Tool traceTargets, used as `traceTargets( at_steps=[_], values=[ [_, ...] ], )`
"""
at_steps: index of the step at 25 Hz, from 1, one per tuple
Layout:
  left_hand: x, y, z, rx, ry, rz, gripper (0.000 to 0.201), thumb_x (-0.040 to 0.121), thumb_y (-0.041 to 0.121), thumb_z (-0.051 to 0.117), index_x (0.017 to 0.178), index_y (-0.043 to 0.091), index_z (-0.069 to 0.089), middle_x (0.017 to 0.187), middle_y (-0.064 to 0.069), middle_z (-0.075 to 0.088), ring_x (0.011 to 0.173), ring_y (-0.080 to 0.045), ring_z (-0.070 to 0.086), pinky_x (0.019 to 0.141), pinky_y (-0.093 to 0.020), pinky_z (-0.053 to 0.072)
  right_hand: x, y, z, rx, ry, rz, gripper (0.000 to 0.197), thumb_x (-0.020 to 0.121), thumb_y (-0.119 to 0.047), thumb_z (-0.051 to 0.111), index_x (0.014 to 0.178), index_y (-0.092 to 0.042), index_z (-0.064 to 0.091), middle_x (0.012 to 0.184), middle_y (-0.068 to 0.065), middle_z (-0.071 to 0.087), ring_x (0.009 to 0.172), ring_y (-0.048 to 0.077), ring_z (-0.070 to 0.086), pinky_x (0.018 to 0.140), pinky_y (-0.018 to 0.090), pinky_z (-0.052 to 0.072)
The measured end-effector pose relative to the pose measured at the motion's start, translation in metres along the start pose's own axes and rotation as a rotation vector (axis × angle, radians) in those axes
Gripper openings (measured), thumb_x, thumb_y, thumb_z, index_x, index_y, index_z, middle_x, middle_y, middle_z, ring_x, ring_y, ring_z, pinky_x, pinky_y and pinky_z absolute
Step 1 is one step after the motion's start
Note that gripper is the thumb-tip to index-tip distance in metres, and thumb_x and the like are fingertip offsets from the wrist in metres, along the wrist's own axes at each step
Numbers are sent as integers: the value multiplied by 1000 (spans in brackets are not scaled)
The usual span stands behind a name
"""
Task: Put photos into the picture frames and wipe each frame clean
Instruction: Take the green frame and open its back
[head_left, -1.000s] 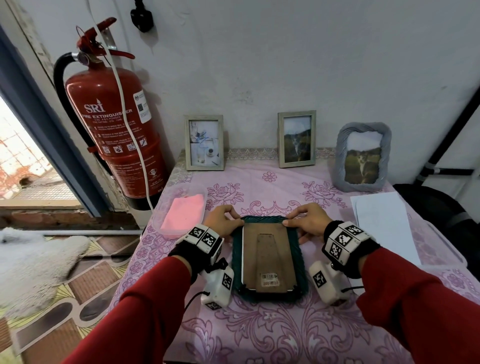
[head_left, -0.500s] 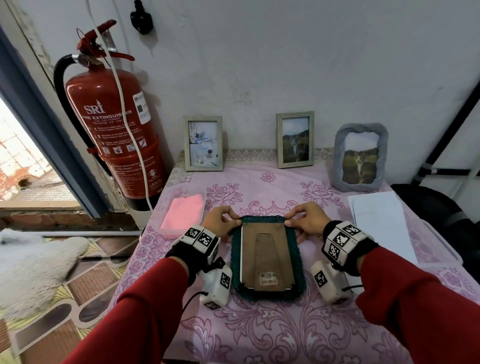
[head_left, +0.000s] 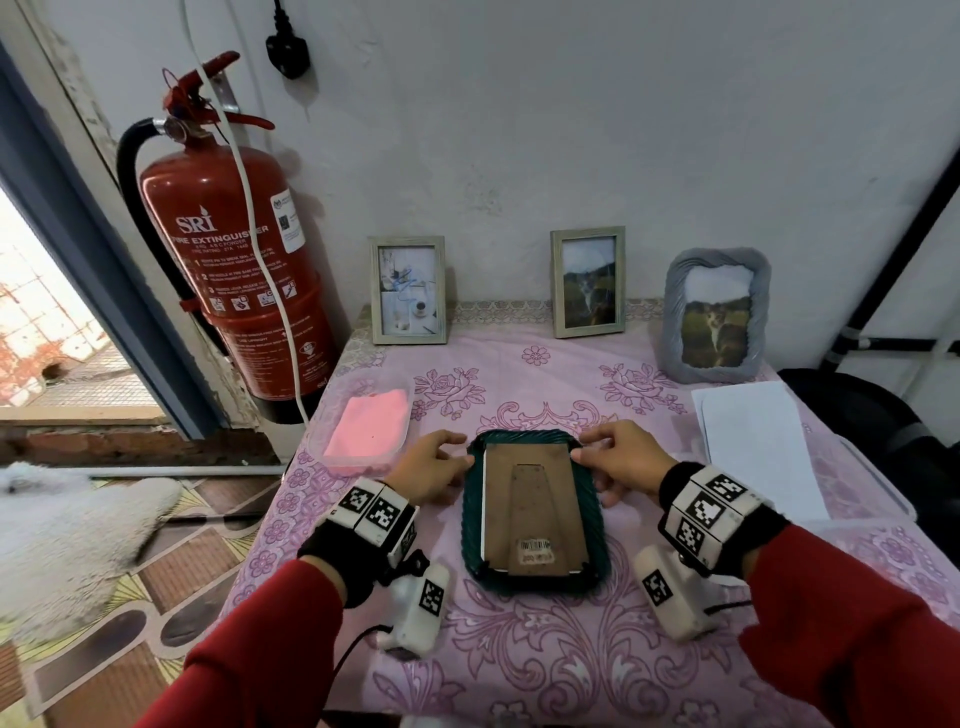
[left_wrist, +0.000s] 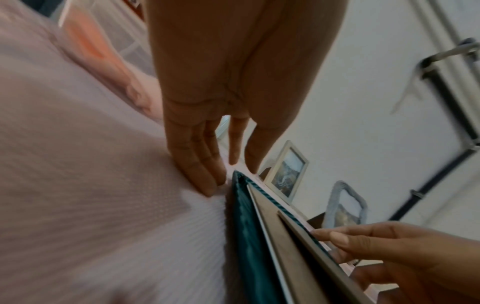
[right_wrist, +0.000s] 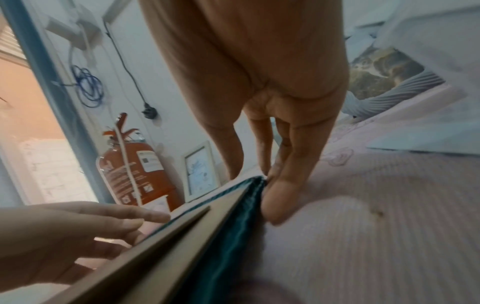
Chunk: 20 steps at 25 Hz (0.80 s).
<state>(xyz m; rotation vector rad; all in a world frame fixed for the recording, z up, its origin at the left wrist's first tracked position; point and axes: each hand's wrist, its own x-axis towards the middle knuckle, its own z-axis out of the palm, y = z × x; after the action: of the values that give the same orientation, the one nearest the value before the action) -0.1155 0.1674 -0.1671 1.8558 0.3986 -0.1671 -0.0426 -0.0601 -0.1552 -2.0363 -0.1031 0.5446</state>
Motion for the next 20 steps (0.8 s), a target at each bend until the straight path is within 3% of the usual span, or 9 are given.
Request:
traceTargets(
  at_steps=[4, 8, 12, 14, 16, 18, 20],
  values=[
    [-36, -11, 1, 150, -81, -28, 61, 83, 26, 69, 132, 11, 37, 78, -6, 55, 58, -14, 56, 47, -21, 51, -30, 11, 5, -123, -73, 5, 61, 76, -15, 77, 127, -4, 44, 69, 1, 55, 49, 11, 56, 38, 23, 48],
    [-58, -21, 8, 143, -125, 32, 78, 74, 19, 78, 138, 13, 34, 79, 0, 52, 55, -5, 56, 51, -17, 51, -55, 29, 8, -154, -149, -20, 89, 65, -15, 85, 138, -6, 36, 76, -3, 52, 63, 10, 59, 45, 21, 49],
    [-63, -23, 13, 268, -86, 136, 83, 70, 15, 81, 139, 14, 36, 77, 6, 49, 64, -2, 51, 54, -4, 43, -62, 35, 10, -203, -103, -79, 98, 59, -15, 88, 140, -9, 35, 84, -3, 49, 81, 17, 55, 76, 32, 53],
    [-63, -25, 14, 244, -91, 145, 81, 71, 11, 79, 139, 14, 36, 76, 5, 48, 63, -3, 50, 52, -4, 42, -63, 37, 11, -175, -95, -77, 97, 60, -12, 87, 141, -9, 34, 85, -2, 47, 83, 19, 54, 83, 41, 52],
    [-62, -27, 14, 203, -105, 149, 79, 73, 7, 77, 140, 14, 36, 75, 4, 46, 62, -4, 49, 51, -6, 43, -64, 37, 12, -123, -106, -67, 91, 63, -7, 85, 140, -9, 35, 82, 0, 47, 73, 17, 55, 76, 39, 56],
    [-62, -28, 13, 206, -116, 173, 77, 74, 6, 76, 139, 16, 37, 73, 3, 46, 60, -3, 49, 52, -8, 44, -66, 36, 12, -59, -125, -55, 86, 67, 0, 80, 140, -8, 35, 79, 3, 46, 62, 13, 55, 56, 28, 57],
    [-62, -29, 12, 199, -137, 200, 72, 75, 3, 74, 137, 16, 40, 72, 4, 46, 53, 3, 53, 52, -7, 43, -67, 35, 13, 13, -140, -32, 84, 69, 6, 76, 141, -7, 33, 80, 4, 44, 61, 13, 55, 46, 22, 54]
  ],
)
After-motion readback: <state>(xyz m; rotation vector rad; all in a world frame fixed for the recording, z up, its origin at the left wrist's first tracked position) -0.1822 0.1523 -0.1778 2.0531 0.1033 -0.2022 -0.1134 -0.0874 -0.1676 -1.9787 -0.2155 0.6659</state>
